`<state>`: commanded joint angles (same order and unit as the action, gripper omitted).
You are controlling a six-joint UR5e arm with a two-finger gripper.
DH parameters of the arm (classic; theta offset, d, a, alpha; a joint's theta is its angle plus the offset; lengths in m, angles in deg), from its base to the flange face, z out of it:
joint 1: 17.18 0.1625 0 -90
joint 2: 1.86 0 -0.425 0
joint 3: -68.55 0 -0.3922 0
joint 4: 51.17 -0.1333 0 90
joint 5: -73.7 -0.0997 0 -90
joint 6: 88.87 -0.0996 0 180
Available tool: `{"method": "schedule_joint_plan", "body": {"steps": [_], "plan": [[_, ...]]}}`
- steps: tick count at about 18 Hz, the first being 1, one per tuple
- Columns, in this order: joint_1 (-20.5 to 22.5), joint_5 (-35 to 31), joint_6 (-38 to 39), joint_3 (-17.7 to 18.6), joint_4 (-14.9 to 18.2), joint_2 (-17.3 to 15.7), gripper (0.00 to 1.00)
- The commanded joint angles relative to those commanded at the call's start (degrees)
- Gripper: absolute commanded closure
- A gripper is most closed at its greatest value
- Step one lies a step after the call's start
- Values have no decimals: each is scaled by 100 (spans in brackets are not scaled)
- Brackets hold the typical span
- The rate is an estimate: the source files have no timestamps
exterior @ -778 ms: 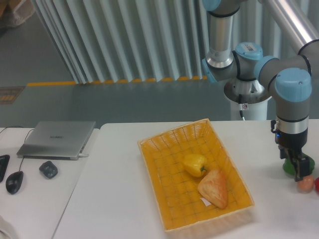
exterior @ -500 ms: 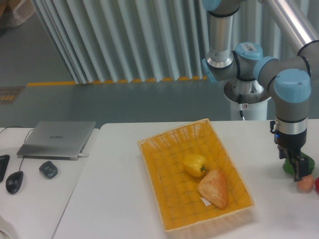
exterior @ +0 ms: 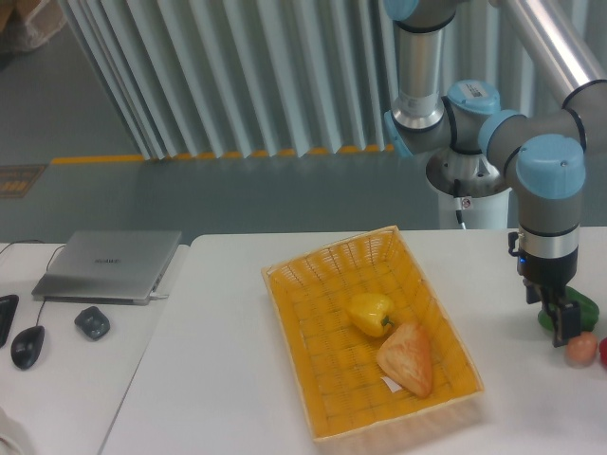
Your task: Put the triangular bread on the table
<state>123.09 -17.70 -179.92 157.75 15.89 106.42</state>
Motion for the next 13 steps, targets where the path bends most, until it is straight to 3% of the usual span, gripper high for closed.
{"method": "schedule_joint_plan", "body": {"steps": [5,13], "plan": [[0,18,26,9,9,-18,0],[-202,61,1008,-17,-211,-44,0]]}}
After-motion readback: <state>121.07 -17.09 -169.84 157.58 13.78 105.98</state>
